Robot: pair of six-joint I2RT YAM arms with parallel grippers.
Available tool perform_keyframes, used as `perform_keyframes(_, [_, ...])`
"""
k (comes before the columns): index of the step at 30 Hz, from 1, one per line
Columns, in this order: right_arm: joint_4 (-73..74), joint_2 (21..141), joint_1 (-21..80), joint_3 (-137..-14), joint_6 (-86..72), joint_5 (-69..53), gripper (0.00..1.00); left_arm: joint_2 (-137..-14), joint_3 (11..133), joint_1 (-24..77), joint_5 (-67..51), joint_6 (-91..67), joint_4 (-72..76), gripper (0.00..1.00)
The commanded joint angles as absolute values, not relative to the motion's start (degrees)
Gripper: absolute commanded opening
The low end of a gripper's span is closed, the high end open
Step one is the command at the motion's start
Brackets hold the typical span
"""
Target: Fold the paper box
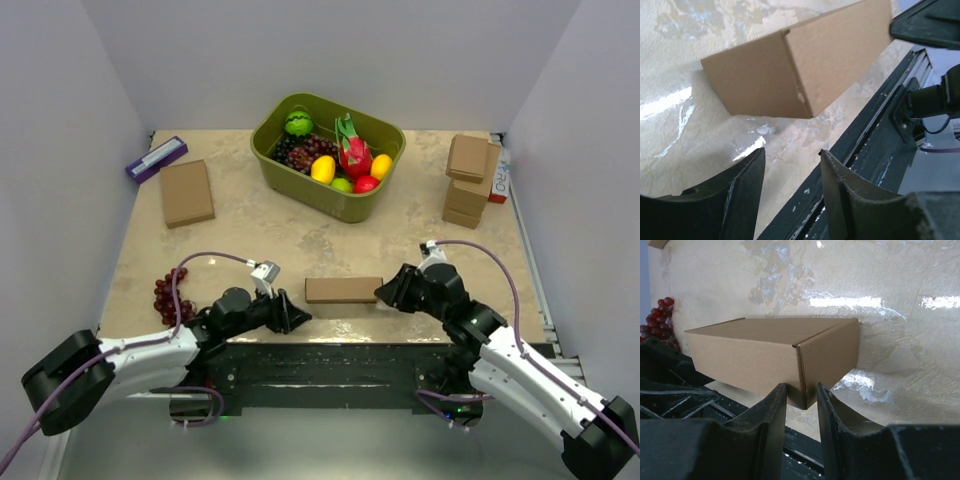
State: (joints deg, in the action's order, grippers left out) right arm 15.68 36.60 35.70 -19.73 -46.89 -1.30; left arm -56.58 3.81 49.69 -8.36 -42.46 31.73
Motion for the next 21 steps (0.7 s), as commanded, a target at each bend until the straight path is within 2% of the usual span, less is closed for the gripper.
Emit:
perform_keyframes(1, [22.14,35.6,36.3,-18.19,-47.64,-1.06,0.36,-48.79,4.04,50.19,-5.28,-44.12,25.25,0.57])
perform_keyframes(4, [25.22,33.67,36.39,-18.8,-47.46,-0.53,0.43,-44.66,5.18,50.19,-4.66,-44.12,20.42,0.64])
perform_keyframes(8, [29.17,31.38,36.3,-19.51,-47.29,-0.18,0.49,-41.84,6.5,50.19,-4.13,-43.77,16.53,0.68])
perform_keyframes(18, [33.04,28.57,36.39,-24.16,-45.36,-2.99,0.71,-41.04,10.36,50.19,-2.82,-42.63,11.62,0.82])
perform_keyframes(21, [32.7,29.09,36.39,-25.75,-44.21,-2.81,0.79,-42.8,12.74,47.22,-1.93,-40.09,9.5,0.86])
